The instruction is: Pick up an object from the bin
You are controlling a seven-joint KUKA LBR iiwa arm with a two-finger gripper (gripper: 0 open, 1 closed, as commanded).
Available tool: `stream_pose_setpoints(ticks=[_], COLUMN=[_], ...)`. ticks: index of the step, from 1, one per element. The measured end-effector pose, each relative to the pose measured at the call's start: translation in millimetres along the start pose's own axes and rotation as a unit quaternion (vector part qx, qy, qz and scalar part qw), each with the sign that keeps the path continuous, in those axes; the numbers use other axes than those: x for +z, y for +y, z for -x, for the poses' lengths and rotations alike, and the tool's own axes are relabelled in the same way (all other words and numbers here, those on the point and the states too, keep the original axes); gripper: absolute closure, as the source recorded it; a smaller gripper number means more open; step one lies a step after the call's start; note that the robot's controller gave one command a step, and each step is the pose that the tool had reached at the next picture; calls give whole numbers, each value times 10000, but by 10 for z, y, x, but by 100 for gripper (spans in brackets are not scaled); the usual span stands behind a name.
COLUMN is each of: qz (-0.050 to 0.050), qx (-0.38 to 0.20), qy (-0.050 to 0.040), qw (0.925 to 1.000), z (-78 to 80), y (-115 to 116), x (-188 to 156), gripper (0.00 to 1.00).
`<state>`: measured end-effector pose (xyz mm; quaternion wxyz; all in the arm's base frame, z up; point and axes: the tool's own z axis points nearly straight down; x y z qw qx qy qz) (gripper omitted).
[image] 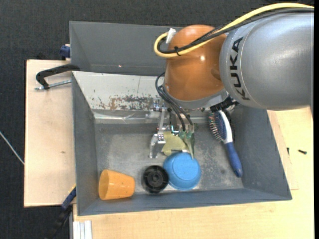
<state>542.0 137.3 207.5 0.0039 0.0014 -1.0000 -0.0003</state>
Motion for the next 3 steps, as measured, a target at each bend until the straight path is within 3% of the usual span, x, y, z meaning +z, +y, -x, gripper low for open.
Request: stream_pose_setpoints(ticks=[1,2,3], qz=[22,10,-20], qx=[-1171,-1189,-1373], qy=[-76,-120,-121], qw=[9931,9928,9905], z=[36,54,-106], y=[-863,-859,-1357], x=[1346,1327,-1045], gripper=[0,100,100])
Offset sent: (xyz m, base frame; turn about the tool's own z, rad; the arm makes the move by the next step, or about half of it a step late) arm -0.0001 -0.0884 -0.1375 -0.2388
